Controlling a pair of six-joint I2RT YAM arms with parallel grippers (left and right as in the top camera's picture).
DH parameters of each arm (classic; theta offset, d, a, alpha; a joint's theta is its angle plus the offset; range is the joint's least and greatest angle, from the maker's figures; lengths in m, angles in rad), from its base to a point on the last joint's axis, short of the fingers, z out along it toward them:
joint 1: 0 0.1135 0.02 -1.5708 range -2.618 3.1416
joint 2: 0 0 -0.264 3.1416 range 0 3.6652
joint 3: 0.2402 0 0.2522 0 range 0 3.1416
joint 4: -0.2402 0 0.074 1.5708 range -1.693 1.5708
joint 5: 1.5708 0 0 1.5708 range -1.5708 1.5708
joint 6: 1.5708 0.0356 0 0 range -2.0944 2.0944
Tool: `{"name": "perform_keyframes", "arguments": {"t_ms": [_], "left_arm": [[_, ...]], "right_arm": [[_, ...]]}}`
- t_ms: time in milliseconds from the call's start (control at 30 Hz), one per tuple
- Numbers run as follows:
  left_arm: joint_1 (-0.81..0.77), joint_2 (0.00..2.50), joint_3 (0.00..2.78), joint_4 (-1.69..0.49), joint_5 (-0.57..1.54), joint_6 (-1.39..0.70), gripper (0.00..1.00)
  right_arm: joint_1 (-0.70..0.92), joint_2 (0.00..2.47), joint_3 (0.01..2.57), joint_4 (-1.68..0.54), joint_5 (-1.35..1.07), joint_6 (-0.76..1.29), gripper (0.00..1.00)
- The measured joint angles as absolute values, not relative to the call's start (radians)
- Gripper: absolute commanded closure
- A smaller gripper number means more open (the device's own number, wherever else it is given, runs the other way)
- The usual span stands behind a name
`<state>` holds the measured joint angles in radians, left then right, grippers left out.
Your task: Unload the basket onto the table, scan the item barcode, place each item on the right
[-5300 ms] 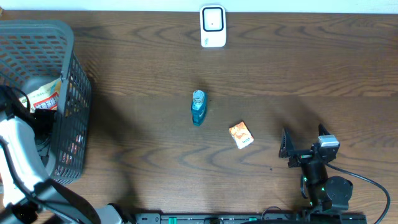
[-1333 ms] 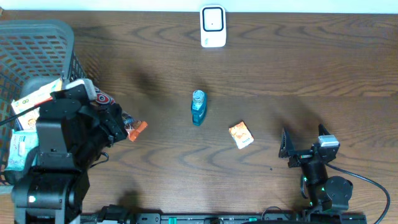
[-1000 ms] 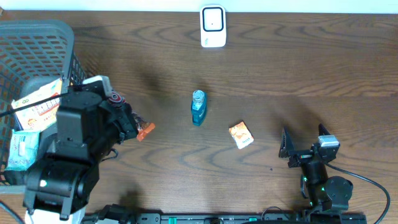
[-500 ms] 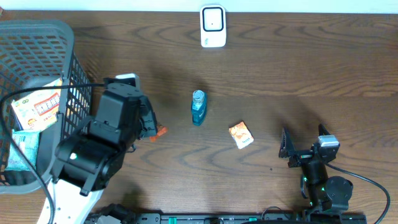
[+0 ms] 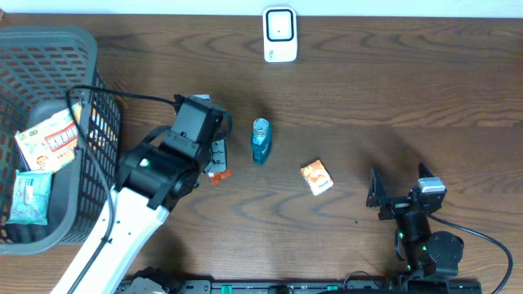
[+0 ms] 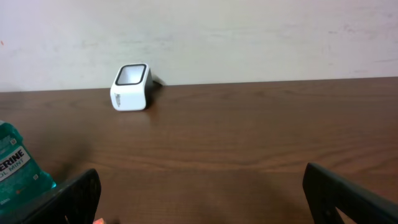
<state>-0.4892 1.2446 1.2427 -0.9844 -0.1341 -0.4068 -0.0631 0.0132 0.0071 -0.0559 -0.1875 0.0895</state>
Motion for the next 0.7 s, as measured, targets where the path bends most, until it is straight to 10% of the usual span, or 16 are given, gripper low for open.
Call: {"name": "perform_keyframes", "arguments": {"t_ms": [700], "left_arm": [[-0.612,1.374,1.243,-0.871,-0.135,-0.407,0.93]], "right_arm": [[-0.063,0.013,0.007,-0.056,-0.187,0.089,0.01]]}}
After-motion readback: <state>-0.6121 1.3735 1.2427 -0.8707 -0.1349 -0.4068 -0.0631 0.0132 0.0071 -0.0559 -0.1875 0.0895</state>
